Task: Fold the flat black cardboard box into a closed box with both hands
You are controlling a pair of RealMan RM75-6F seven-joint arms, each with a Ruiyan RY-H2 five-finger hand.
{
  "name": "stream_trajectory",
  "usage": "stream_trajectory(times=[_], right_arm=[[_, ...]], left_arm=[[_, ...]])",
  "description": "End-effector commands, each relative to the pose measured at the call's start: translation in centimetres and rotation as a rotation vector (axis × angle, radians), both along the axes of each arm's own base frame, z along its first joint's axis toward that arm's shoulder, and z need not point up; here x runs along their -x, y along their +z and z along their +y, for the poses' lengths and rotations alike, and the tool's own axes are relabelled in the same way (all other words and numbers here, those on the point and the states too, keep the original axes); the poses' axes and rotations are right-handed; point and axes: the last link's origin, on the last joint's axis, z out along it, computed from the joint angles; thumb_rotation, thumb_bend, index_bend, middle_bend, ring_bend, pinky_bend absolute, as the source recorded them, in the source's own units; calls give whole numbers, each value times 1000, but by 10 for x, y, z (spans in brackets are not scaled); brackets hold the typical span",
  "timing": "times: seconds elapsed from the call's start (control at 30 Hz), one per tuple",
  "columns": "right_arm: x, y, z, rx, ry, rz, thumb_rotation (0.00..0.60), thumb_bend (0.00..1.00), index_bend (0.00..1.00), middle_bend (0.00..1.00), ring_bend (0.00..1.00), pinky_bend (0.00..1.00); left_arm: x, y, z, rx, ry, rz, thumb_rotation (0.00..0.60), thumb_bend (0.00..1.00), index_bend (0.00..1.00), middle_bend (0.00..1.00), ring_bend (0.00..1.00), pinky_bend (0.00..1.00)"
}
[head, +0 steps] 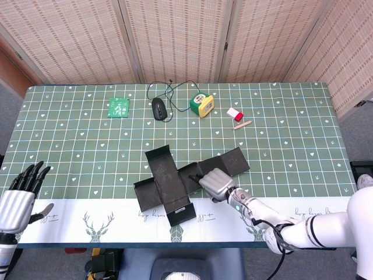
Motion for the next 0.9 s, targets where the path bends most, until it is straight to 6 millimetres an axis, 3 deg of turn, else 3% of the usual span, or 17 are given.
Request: stream_trajectory(times=[0.03, 0.17, 0.23, 0.3, 0.4, 0.47, 0.53, 0.67, 0.9], right_arm=[[-7, 25, -7, 102, 6, -86, 600, 684, 10, 137, 736, 935], [-5, 53, -13, 181, 4, -117, 600, 682, 10, 137, 736, 935], [-2, 62, -15, 204, 0, -115, 600, 681, 9, 137, 736, 935], [3, 70, -16, 221, -10, -110, 600, 681, 7, 137, 736, 935], [10, 77, -17, 236, -24, -100, 600, 680, 6, 137, 736, 935], [15, 80, -17, 239, -34, -93, 600, 681, 5, 137, 736, 935], [19, 81, -17, 239, -38, -88, 600, 681, 5, 137, 736, 935], [24, 80, -16, 233, -40, -82, 600, 681, 5, 137, 736, 936], [31, 79, -17, 228, -51, -87, 600, 681, 5, 137, 737, 937]], left_arm=[[-20, -1, 31, 60, -95, 5, 600, 169, 110, 31, 87, 159], [-41, -13, 60, 139, -158, -4, 600, 170, 213, 126, 233, 242], [-51, -20, 69, 175, -187, -1, 600, 170, 273, 208, 365, 365], [-59, -32, 80, 212, -214, 4, 600, 169, 327, 312, 535, 590], [-66, -48, 91, 280, -216, 3, 600, 154, 294, 327, 717, 800], [-72, -56, 96, 305, -222, 14, 600, 128, 240, 262, 733, 892], [-77, -66, 99, 322, -228, 19, 600, 116, 194, 219, 729, 922], [-86, -91, 108, 364, -228, 30, 600, 107, 122, 186, 732, 929], [-106, -128, 118, 399, -243, 28, 600, 107, 107, 175, 731, 929]])
